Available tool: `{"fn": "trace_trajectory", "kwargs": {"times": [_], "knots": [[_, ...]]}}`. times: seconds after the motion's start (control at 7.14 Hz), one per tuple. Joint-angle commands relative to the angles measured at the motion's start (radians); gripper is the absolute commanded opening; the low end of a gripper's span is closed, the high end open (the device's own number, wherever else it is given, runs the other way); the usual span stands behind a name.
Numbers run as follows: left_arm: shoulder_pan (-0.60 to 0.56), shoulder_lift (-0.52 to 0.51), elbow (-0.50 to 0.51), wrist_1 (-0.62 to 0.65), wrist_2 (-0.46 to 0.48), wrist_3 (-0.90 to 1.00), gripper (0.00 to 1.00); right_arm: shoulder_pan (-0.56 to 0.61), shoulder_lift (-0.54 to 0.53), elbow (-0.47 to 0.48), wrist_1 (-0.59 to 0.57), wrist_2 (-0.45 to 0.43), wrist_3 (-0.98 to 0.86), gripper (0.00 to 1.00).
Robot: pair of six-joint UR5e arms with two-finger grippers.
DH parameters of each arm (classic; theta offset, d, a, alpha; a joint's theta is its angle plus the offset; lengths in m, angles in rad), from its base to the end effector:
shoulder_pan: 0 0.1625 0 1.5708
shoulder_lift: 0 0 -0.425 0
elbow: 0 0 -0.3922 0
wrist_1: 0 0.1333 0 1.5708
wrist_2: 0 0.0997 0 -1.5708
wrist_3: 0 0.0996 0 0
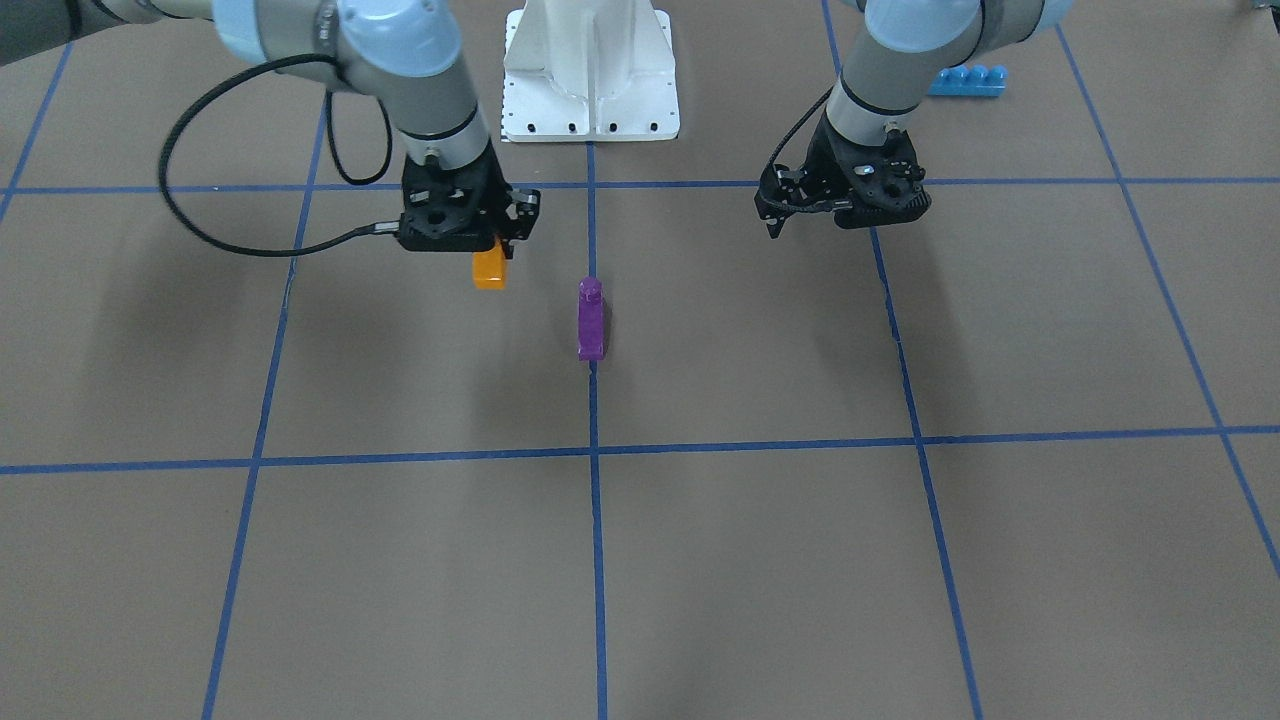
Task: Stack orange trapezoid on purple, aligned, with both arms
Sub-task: 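Carry the orange block over the purple block with the right gripper while the left withdraws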
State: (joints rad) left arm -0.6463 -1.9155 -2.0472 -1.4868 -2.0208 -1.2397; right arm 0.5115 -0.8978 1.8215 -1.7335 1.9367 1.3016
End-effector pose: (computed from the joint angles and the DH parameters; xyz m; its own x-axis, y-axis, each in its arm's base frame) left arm 0.3809 -0.4000 0.2748 0.6594 -0.1308 -0.7403 0.1000 0.9913 -0.0861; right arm -0.5083 -0.3973 0.1805 0.6731 0.0930 0.7337 -0.0653 0.9957 -0.0663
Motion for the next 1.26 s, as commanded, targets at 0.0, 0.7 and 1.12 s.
{"fn": "trace_trajectory", "kwargs": {"times": [0.0, 0.7, 1.12], "knots": [[-0.012, 0.05, -0.02, -0.006, -0.001, 0.138, 1.0, -0.056, 0.124, -0.14, 0.047, -0.057, 0.035, 0.0], [-0.001, 0.039, -0.011, -0.006, 0.032, 0.129, 1.0, -0.068, 0.135, -0.209, 0.098, -0.09, 0.024, 0.0], [-0.001, 0.038, -0.011, -0.006, 0.036, 0.128, 1.0, -0.074, 0.138, -0.234, 0.101, -0.091, 0.022, 0.0]]}}
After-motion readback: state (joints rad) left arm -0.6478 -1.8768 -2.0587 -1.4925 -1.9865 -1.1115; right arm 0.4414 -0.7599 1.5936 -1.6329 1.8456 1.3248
